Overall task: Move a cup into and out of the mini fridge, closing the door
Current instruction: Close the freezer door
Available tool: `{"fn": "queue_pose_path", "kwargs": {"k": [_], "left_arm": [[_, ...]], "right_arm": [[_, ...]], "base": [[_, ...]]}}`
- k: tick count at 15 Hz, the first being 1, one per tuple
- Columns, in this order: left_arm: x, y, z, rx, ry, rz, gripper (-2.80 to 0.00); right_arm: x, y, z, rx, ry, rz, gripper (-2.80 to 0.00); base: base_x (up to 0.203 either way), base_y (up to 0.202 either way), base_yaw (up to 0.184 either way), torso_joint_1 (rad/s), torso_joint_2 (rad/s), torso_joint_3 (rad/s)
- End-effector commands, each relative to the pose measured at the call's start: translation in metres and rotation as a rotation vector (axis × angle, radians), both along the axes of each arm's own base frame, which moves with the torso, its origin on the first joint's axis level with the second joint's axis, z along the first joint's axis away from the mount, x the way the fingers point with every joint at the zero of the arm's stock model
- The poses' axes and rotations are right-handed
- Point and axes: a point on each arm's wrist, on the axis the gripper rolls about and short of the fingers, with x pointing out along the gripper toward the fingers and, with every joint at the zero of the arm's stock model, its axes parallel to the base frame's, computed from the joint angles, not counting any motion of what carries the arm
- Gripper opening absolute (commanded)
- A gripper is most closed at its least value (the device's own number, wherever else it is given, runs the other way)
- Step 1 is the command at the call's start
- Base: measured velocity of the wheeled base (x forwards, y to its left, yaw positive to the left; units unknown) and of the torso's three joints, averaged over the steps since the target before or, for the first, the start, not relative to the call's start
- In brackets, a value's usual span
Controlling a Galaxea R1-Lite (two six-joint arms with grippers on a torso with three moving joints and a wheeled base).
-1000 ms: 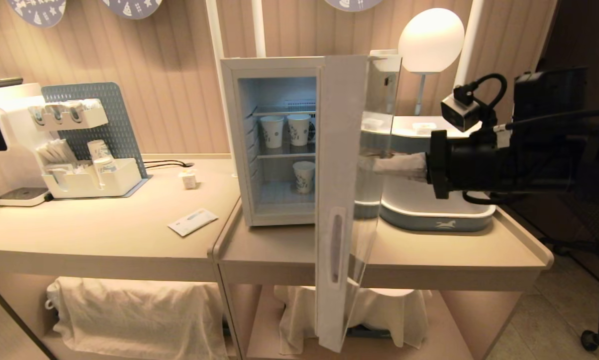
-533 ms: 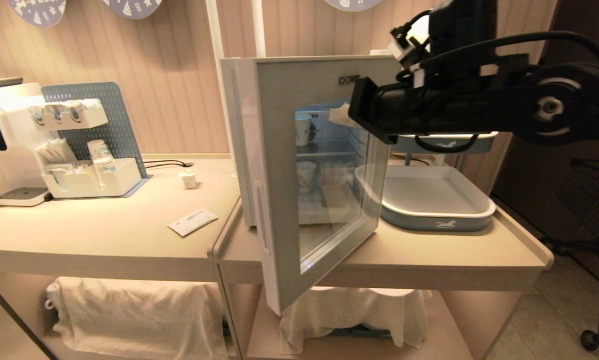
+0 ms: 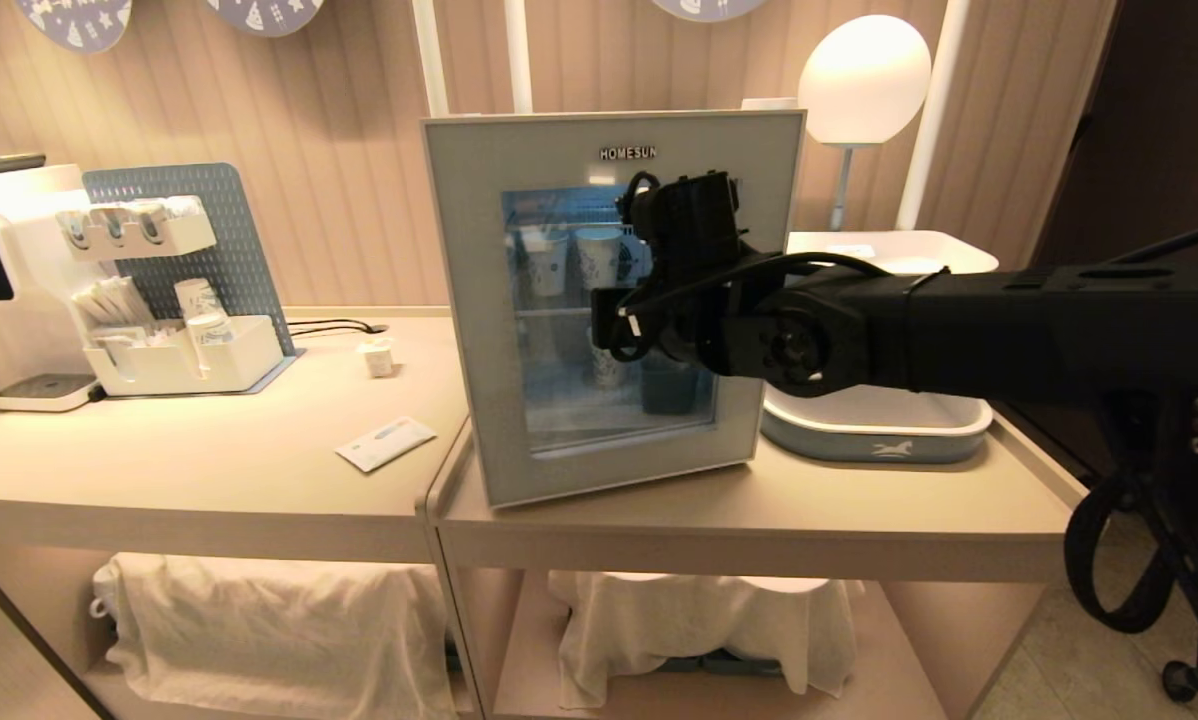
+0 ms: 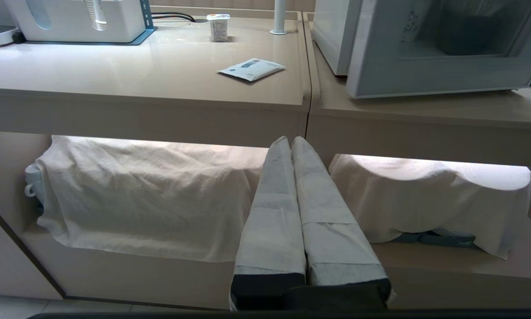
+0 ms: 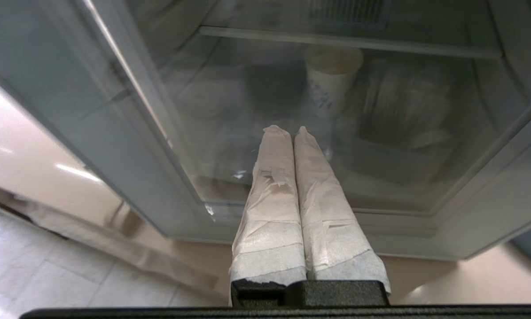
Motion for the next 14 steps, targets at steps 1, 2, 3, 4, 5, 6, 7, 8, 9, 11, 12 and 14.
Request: {"fn": "queue_pose_path", "kwargs": {"k": [1,2,3,4,5,6,7,8,9,11,12,14], "left_arm": [[0.0,0.0,0.0,0.0,0.002,0.001,-2.8],[0.0,0.0,0.0,0.0,0.002,0.001,-2.8],[0.0,0.0,0.0,0.0,0.002,0.001,-2.8],[0.0,0.0,0.0,0.0,0.002,0.001,-2.8],[0.0,0.0,0.0,0.0,0.002,0.001,-2.8],[0.0,0.0,0.0,0.0,0.002,0.001,-2.8],[0.0,0.0,0.0,0.0,0.002,0.001,-2.8],[0.0,0.0,0.0,0.0,0.002,0.001,-2.8],[0.0,0.0,0.0,0.0,0.002,0.001,-2.8],[0.0,0.0,0.0,0.0,0.002,0.001,-2.8],[0.0,0.0,0.0,0.0,0.002,0.001,-2.8],[0.0,0.0,0.0,0.0,0.002,0.001,-2.8]], "right_arm": [[0.025,-0.008,-0.029,-0.038,0.016,-0.037,-2.8],[0.035,-0.014,-0.039,-0.045,0.023,-0.056,-2.8],[0.044,-0.02,-0.05,-0.053,0.031,-0.076,-2.8],[0.053,-0.026,-0.06,-0.06,0.034,-0.093,-2.8],[0.058,-0.028,-0.066,-0.071,0.035,-0.099,-2.8],[0.061,-0.03,-0.07,-0.082,0.029,-0.099,-2.8],[0.062,-0.03,-0.071,-0.09,0.026,-0.095,-2.8],[0.061,-0.031,-0.067,-0.089,0.018,-0.102,-2.8],[0.058,-0.032,-0.059,-0.083,0.008,-0.112,-2.8],[0.044,-0.042,-0.019,-0.062,-0.059,-0.177,-2.8],[0.03,-0.052,0.01,-0.047,-0.102,-0.216,-2.8],[-0.014,-0.083,0.074,-0.01,-0.197,-0.289,-2.8]], "base": [[0.0,0.0,0.0,0.0,0.0,0.0],[0.0,0.0,0.0,0.0,0.0,0.0],[0.0,0.0,0.0,0.0,0.0,0.0],[0.0,0.0,0.0,0.0,0.0,0.0],[0.0,0.0,0.0,0.0,0.0,0.0],[0.0,0.0,0.0,0.0,0.0,0.0],[0.0,0.0,0.0,0.0,0.0,0.0],[0.0,0.0,0.0,0.0,0.0,0.0],[0.0,0.0,0.0,0.0,0.0,0.0],[0.0,0.0,0.0,0.0,0.0,0.0],[0.0,0.0,0.0,0.0,0.0,0.0],[0.0,0.0,0.0,0.0,0.0,0.0]]}}
